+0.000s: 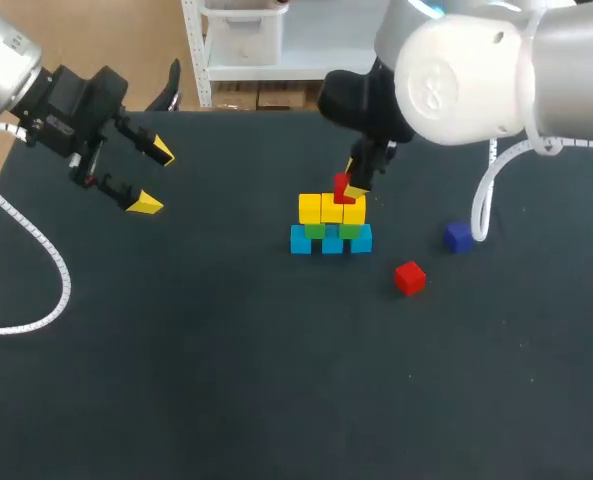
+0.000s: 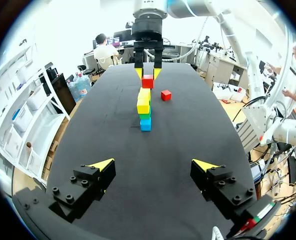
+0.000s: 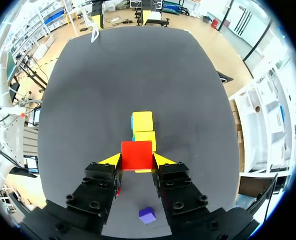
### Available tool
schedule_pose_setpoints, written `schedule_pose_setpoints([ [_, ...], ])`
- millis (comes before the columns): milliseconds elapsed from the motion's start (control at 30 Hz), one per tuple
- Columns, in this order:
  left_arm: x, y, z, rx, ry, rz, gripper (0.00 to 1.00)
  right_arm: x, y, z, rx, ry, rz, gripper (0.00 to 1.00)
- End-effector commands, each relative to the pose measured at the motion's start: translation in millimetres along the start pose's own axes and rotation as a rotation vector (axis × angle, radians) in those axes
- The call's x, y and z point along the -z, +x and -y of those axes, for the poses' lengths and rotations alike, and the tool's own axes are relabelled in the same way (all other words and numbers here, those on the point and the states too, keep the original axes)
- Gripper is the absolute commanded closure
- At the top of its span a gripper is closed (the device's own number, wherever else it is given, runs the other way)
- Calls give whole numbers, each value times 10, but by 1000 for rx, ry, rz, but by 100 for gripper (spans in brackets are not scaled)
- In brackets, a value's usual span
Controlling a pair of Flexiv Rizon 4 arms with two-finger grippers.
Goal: Place the blue cubes, place green cubes on the blue cubes, place the yellow cubes on the green cubes, then place the red cubes on the yellow cubes, and place purple cube on the red cubes.
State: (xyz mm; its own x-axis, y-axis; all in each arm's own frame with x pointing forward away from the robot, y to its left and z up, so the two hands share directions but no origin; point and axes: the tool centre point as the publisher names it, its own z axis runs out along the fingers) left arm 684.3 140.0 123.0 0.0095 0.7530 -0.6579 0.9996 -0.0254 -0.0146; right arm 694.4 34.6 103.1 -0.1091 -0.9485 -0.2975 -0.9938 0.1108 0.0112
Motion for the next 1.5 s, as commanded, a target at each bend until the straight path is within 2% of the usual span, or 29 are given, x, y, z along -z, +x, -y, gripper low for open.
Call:
schedule_pose_setpoints([
  [33, 5, 13, 2, -4, -1, 3, 0, -23, 18, -4, -3, 0, 0, 100],
  [1500, 5, 13, 2, -4, -1, 3, 0, -144, 22, 105, -19, -24, -19, 100],
])
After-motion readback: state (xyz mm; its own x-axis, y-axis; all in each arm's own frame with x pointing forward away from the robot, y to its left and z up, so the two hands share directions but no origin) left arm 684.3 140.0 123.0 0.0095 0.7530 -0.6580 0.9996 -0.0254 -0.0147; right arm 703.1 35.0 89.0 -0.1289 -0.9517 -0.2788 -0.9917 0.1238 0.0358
